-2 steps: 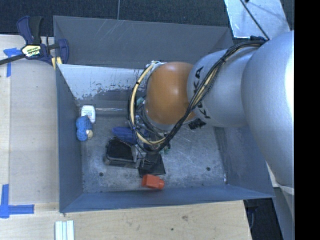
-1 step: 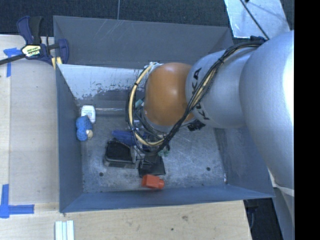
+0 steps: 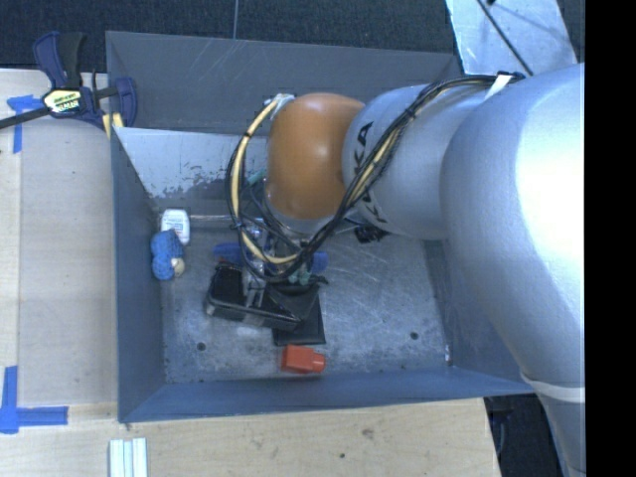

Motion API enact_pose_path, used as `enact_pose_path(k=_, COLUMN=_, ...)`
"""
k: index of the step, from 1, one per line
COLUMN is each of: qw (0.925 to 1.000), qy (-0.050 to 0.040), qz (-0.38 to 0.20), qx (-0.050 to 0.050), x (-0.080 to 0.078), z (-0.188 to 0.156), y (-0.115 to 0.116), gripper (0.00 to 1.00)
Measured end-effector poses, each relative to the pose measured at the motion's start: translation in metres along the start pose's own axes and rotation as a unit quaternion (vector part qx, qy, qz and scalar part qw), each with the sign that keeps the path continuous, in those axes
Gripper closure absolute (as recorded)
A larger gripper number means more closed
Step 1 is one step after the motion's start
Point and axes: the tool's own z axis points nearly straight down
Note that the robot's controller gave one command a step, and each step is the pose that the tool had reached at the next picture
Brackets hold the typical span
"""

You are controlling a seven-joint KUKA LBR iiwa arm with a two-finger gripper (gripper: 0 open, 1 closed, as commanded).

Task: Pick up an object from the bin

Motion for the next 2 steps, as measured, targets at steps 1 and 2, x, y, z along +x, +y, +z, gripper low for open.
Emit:
enact_pose_path(k=1, qw=0.9998, qy=-0.0136, qz=-0.013, qx=0.005, x=-0.007, z=-0.092, y=-0.003, gripper=1.00)
enact_pose_path(k=2, qw=0.9994, qy=-0.0146, qz=-0.030, qx=0.004, x=0.005, z=-0.212, y=0.019, gripper=1.00)
